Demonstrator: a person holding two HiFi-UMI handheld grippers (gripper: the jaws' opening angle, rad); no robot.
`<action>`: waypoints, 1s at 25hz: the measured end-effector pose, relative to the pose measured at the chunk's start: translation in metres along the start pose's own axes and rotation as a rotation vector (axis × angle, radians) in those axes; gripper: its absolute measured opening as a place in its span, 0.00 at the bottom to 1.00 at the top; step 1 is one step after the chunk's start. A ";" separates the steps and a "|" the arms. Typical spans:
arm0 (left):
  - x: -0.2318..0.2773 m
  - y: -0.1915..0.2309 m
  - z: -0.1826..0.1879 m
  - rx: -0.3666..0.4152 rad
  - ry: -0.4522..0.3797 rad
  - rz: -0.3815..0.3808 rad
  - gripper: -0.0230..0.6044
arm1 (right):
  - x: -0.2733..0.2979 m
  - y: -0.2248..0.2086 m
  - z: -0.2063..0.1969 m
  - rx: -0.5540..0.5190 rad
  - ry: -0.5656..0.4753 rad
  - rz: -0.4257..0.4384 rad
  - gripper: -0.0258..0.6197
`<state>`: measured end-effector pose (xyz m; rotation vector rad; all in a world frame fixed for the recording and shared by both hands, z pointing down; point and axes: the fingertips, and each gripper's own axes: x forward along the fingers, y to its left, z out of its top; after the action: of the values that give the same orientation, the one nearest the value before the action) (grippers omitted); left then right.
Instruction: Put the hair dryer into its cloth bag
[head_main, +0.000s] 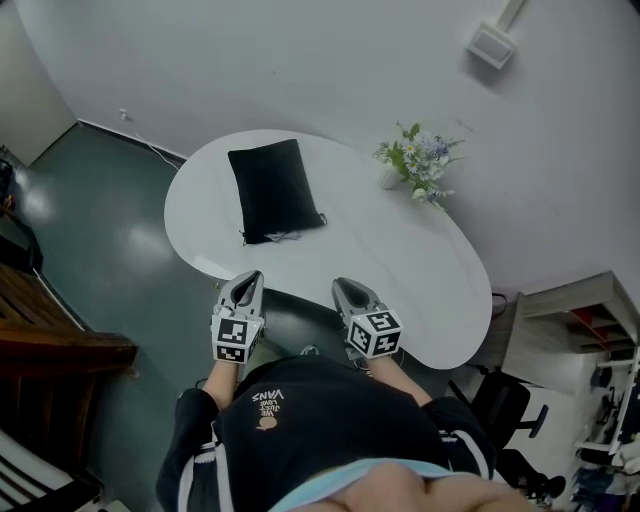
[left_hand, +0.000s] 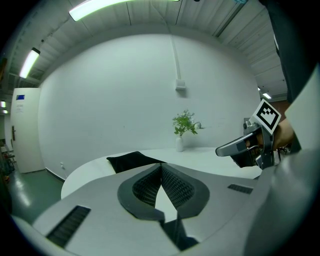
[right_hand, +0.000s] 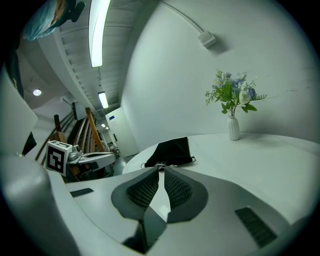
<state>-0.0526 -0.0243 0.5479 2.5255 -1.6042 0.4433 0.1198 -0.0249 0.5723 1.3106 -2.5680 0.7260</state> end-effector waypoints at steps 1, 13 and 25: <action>-0.003 -0.002 0.000 -0.006 0.008 0.001 0.07 | -0.002 0.002 -0.003 0.000 0.002 0.001 0.14; -0.021 -0.018 -0.015 -0.019 0.034 -0.024 0.07 | -0.013 0.015 -0.028 -0.014 0.078 0.014 0.12; -0.013 -0.033 -0.012 -0.021 0.028 -0.074 0.07 | -0.010 0.012 -0.027 -0.004 0.086 -0.001 0.12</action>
<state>-0.0300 0.0041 0.5570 2.5418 -1.4923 0.4493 0.1145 0.0015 0.5877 1.2513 -2.4992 0.7596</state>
